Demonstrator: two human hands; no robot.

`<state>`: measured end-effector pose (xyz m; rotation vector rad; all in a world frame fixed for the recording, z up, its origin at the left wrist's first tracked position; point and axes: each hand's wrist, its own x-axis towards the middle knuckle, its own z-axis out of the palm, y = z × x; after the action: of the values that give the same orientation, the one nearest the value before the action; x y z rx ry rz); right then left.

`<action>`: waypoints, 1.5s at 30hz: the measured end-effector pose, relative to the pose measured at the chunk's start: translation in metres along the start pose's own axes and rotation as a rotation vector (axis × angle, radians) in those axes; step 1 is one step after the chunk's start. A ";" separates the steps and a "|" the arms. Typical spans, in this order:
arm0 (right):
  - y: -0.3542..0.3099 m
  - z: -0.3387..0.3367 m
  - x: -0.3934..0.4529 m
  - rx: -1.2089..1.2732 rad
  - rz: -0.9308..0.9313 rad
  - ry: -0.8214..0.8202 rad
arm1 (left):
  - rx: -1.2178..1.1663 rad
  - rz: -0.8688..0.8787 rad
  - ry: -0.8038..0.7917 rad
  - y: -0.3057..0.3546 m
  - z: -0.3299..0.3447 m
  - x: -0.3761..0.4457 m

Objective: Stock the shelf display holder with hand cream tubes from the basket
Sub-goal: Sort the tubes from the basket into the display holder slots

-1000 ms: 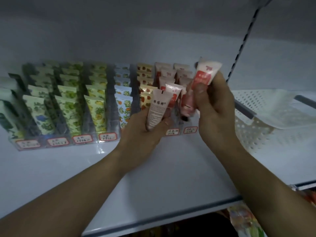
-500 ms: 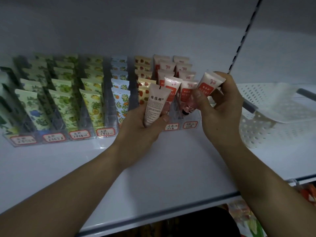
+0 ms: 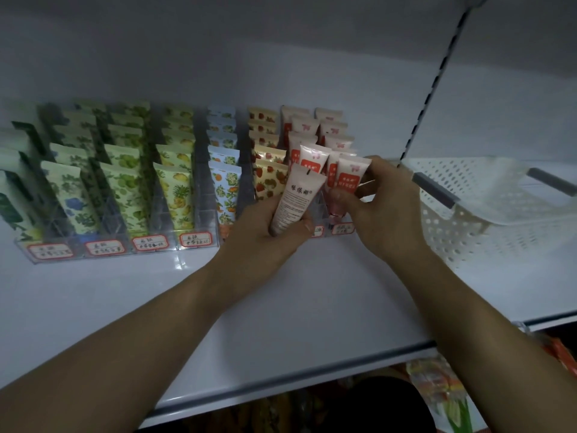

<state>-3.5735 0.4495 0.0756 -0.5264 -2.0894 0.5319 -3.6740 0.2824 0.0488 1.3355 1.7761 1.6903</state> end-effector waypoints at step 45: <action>-0.037 -0.001 -0.003 -0.075 -0.031 -0.140 | 0.712 0.104 0.031 -0.005 0.003 -0.013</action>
<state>-3.5773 0.4178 0.0943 -0.5117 -2.2545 0.4866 -3.6669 0.2745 0.0387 1.6909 2.4930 1.1480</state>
